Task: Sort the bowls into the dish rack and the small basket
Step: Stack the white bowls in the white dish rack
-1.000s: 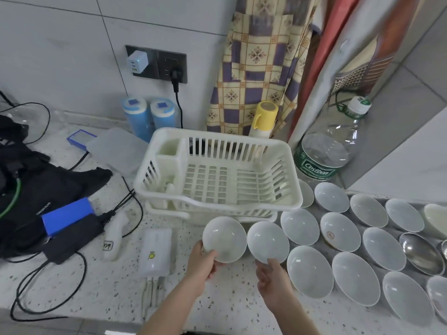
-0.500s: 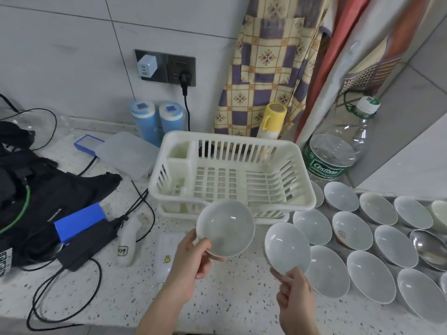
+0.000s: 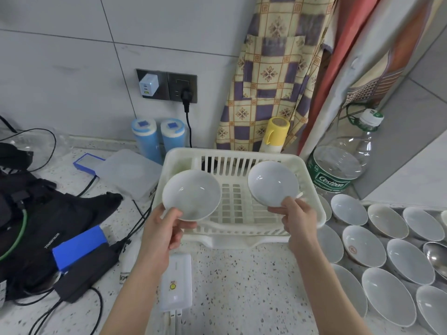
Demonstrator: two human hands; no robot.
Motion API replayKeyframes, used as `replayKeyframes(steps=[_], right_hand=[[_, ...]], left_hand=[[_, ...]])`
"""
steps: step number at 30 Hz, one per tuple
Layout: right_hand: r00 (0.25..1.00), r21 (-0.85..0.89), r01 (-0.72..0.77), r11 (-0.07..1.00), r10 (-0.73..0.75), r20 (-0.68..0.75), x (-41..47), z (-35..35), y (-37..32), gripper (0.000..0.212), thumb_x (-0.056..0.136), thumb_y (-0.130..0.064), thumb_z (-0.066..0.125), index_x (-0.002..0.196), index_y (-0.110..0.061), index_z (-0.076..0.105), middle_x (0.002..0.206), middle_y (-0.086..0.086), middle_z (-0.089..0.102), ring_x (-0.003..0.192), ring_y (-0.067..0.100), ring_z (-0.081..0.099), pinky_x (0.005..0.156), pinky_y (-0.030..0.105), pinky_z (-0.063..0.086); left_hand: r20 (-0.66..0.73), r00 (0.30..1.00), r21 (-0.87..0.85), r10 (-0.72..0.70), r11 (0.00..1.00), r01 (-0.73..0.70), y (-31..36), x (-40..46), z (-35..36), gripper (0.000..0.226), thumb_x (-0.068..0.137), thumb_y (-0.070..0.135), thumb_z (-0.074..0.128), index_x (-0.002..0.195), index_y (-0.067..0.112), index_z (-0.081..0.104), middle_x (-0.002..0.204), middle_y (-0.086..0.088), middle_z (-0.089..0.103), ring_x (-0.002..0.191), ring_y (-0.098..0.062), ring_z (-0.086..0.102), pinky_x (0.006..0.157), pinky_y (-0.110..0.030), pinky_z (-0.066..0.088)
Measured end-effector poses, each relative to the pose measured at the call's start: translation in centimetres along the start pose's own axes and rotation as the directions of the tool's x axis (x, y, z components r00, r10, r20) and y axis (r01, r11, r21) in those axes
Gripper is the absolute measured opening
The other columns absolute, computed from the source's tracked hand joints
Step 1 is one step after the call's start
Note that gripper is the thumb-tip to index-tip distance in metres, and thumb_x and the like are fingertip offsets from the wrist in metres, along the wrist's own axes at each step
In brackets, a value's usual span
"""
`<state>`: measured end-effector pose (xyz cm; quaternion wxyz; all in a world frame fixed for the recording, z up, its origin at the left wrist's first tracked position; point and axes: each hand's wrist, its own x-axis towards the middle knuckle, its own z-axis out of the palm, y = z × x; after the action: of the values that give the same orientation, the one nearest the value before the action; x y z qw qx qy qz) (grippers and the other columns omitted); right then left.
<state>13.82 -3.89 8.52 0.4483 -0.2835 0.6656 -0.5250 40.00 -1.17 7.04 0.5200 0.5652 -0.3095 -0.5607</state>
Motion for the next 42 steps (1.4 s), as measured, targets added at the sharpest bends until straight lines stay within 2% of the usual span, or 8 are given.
replayKeyframes(steps=[4,9,19,25,30,36,39,42], right_hand=[[0.991,-0.221,-0.03,0.975,0.058,0.121,3.6,2.8,-0.9,0.013,0.083,-0.013,0.055,0.081,-0.01,0.067,0.065,0.011,0.074,0.03,-0.001,0.043,0.036,0.016,0.031],[0.964,-0.393,-0.077,0.916,0.169,0.206,7.4,6.7,0.2,0.014,0.08,-0.015,0.056,0.073,-0.007,0.065,0.061,0.014,0.072,0.036,0.007,0.033,0.031,0.016,0.026],[0.898,-0.529,-0.102,0.843,0.307,0.315,12.3,11.8,2.9,0.011,0.078,-0.008,0.051,0.067,-0.006,0.053,0.054,0.01,0.069,0.033,0.009,0.031,0.031,0.014,0.022],[0.876,-0.56,-0.103,0.822,0.342,0.341,13.4,13.0,3.7,0.011,0.08,-0.008,0.048,0.069,-0.009,0.045,0.045,0.002,0.063,0.058,0.022,0.048,0.032,0.016,0.02],[0.865,-0.546,-0.122,0.829,0.358,0.35,13.8,13.2,4.9,0.006,0.08,-0.006,0.047,0.079,-0.006,0.052,0.066,0.011,0.069,0.043,0.012,0.037,0.035,0.016,0.021],[0.81,-0.535,-0.178,0.826,0.432,0.396,13.2,12.2,4.8,0.024,0.09,-0.024,0.046,0.107,-0.014,0.06,0.085,0.005,0.071,0.048,0.011,0.047,0.037,0.017,0.023],[0.868,-0.59,-0.101,0.801,0.36,0.341,13.0,11.2,4.0,0.036,0.094,-0.03,0.045,0.122,-0.011,0.057,0.095,0.005,0.071,0.05,0.009,0.048,0.038,0.016,0.031],[0.951,-0.544,-0.001,0.839,0.168,0.258,12.9,10.2,3.7,0.04,0.096,-0.037,0.042,0.125,-0.013,0.057,0.082,-0.004,0.072,0.066,0.004,0.056,0.057,0.023,0.04]], left_hand=[[-0.038,0.999,0.008,0.036,0.999,-0.036,1.0,2.3,0.0,0.031,0.088,0.009,0.05,0.116,0.019,0.06,0.077,-0.024,0.073,0.039,-0.011,0.038,0.032,-0.017,0.025],[-0.055,0.998,0.036,0.042,0.999,-0.04,2.3,6.4,1.1,0.029,0.087,0.012,0.051,0.115,0.017,0.058,0.075,-0.021,0.074,0.037,-0.01,0.034,0.033,-0.017,0.024],[-0.057,0.998,0.09,0.013,0.996,-0.008,2.4,13.3,4.2,0.021,0.086,0.014,0.05,0.104,0.015,0.061,0.07,-0.017,0.074,0.034,-0.009,0.035,0.035,-0.016,0.023],[-0.034,0.999,0.097,-0.002,0.995,0.005,1.8,15.0,4.6,0.021,0.087,0.013,0.046,0.104,0.012,0.059,0.072,-0.019,0.075,0.034,-0.009,0.035,0.034,-0.016,0.022],[-0.023,0.999,0.105,-0.032,0.994,0.035,0.9,15.9,4.5,0.019,0.09,0.013,0.045,0.104,0.013,0.058,0.07,-0.02,0.073,0.033,-0.009,0.03,0.033,-0.016,0.021],[0.005,0.999,0.135,-0.048,0.99,0.047,0.3,16.1,4.6,0.016,0.092,0.012,0.044,0.101,0.012,0.057,0.066,-0.018,0.072,0.032,-0.009,0.025,0.034,-0.014,0.017],[0.023,0.998,0.176,-0.06,0.983,0.056,0.3,16.0,4.8,0.015,0.092,0.012,0.045,0.101,0.01,0.058,0.068,-0.019,0.072,0.033,-0.01,0.025,0.033,-0.015,0.017],[0.045,0.995,0.219,-0.086,0.973,0.074,0.5,15.7,5.1,0.016,0.092,0.011,0.045,0.101,0.008,0.058,0.069,-0.023,0.07,0.031,-0.01,0.024,0.033,-0.014,0.016]])
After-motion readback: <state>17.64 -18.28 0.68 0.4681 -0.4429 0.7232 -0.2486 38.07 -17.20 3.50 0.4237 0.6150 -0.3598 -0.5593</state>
